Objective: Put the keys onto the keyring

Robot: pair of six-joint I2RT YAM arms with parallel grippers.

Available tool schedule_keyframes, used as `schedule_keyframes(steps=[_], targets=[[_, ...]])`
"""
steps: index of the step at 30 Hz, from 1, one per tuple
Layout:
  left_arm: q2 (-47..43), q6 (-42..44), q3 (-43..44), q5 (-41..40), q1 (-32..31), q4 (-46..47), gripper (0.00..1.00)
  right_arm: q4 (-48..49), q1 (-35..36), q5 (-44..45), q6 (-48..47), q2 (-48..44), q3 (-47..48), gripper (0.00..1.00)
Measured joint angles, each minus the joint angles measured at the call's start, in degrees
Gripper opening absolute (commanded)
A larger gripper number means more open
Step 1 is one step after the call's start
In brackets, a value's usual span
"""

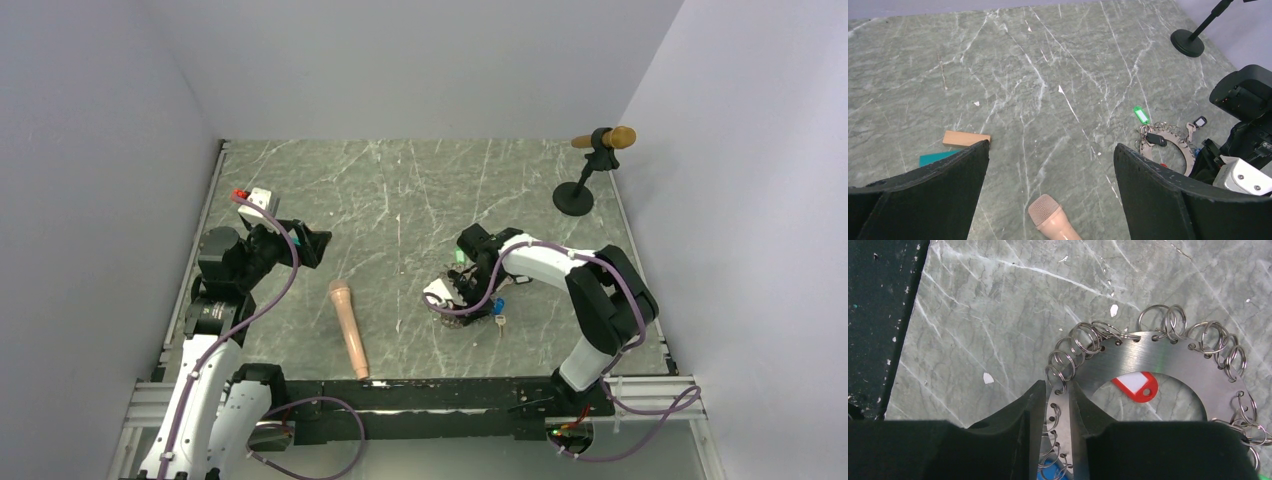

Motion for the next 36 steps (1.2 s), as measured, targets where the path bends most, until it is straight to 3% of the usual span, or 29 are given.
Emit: schedule_keyframes(steps=[11, 21, 27, 31, 36], targets=[[0.0, 0.0, 0.0, 0.0, 0.0, 0.0, 0.98, -0.1, 0.1, -0.1, 0.5, 0.7, 0.9, 0.01], [0.0, 0.0, 0.0, 0.5, 0.0, 0.0, 0.99, -2.1, 0.1, -1.4, 1.4, 1.2, 3.4, 0.00], [0.8, -1.4, 0.0, 7.8, -0.5, 3.1, 0.99, -5.0, 0.1, -3.5, 7.2, 1.3, 9.8, 0.00], [2.5, -4.5, -0.1, 13.4, -3.8, 6.4, 0.92, -5.5, -0.2, -5.7, 12.7, 2.0, 16.5, 0.00], [4.9, -10.0, -1.9, 14.3, -12.9, 8.6, 0.79, -5.1, -2.0, -11.5, 19.7, 1.9, 18.1, 0.00]])
